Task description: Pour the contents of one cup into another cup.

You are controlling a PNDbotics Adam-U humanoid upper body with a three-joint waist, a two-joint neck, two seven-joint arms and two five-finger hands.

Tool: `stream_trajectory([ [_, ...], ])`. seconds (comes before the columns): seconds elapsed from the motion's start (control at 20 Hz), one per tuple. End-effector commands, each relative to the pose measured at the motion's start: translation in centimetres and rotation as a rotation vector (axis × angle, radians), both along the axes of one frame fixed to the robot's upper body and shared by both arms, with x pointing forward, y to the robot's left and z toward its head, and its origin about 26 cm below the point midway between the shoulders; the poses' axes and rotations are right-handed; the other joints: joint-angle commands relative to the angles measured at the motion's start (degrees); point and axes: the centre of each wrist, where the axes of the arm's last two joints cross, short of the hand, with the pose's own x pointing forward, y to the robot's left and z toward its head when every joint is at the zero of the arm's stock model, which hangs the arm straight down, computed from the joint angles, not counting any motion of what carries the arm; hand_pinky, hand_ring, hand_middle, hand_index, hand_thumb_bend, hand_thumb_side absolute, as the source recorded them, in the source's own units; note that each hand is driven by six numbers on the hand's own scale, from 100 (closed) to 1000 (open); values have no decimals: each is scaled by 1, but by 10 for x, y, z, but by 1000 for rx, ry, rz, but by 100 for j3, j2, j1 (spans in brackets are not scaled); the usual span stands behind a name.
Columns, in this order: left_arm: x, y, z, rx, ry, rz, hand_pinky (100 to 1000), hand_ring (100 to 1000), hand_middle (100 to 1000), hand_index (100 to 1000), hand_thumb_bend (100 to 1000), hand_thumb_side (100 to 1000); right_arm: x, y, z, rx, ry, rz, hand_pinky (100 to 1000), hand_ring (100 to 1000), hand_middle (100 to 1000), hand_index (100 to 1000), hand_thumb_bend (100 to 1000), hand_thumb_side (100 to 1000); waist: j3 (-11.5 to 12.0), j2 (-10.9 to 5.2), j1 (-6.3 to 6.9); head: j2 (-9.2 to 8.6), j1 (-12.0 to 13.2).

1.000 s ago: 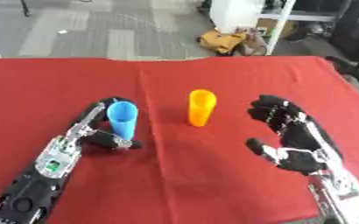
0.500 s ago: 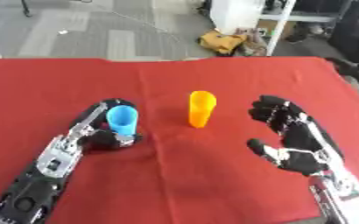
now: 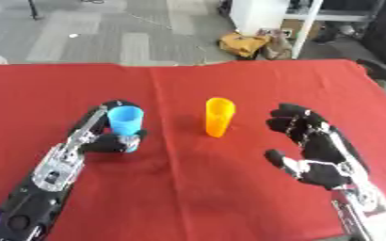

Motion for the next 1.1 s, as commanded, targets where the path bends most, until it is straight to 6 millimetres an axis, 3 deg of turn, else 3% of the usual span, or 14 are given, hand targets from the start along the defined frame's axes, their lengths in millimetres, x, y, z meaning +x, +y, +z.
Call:
stream_trajectory([
  [0.05, 0, 9, 25, -24, -68, 11, 381, 490, 550, 730, 433, 100, 1, -12, 3, -27, -6, -38, 825, 759, 725, 832, 565, 100, 41, -140, 35, -9, -29],
  [0.5, -17, 11, 39, -66, -122, -30, 394, 497, 562, 733, 458, 100, 13, -43, -12, -103, 60, -132, 833, 765, 739, 834, 559, 100, 297, -211, 120, 22, -166],
  [1.1, -55, -4, 32, -129, -113, -133, 403, 502, 568, 735, 465, 100, 39, -86, -29, -220, 139, -242, 870, 820, 788, 847, 573, 100, 696, -310, 183, 77, -413],
])
